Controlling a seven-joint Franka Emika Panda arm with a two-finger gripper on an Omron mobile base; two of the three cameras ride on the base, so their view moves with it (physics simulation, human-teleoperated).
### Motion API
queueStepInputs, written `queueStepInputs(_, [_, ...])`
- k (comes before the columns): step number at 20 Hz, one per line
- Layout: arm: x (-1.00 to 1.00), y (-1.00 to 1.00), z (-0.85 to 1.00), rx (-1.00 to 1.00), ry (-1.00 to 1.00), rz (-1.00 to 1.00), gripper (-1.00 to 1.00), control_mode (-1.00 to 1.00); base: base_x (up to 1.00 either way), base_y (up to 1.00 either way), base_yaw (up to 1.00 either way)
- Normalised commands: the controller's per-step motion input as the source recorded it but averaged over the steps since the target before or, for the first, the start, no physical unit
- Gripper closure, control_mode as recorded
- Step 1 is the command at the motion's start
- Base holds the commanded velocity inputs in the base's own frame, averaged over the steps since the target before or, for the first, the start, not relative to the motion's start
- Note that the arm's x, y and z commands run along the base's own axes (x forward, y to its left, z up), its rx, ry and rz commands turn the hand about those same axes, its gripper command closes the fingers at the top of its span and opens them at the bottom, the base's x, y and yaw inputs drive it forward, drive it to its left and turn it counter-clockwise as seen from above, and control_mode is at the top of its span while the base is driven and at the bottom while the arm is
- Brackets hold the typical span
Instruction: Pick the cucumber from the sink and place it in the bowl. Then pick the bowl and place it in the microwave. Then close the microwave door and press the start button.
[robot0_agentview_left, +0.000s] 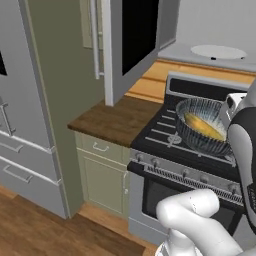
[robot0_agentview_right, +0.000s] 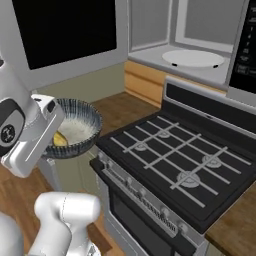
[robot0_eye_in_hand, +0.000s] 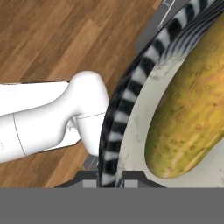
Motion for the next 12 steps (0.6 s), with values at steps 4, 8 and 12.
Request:
queueStepInputs(4, [0.0, 0.0, 0.0, 0.0, 0.0, 0.0, 1.0, 1.0, 0.36, -0.18, -0.21])
queueStepInputs(8, [0.0, 0.0, 0.0, 0.0, 0.0, 0.0, 1.0, 1.0, 0.58, -0.15, -0.22])
queueStepInputs(12, [0.0, 0.0, 0.0, 0.0, 0.0, 0.0, 1.0, 1.0, 0.41, 0.0, -0.18])
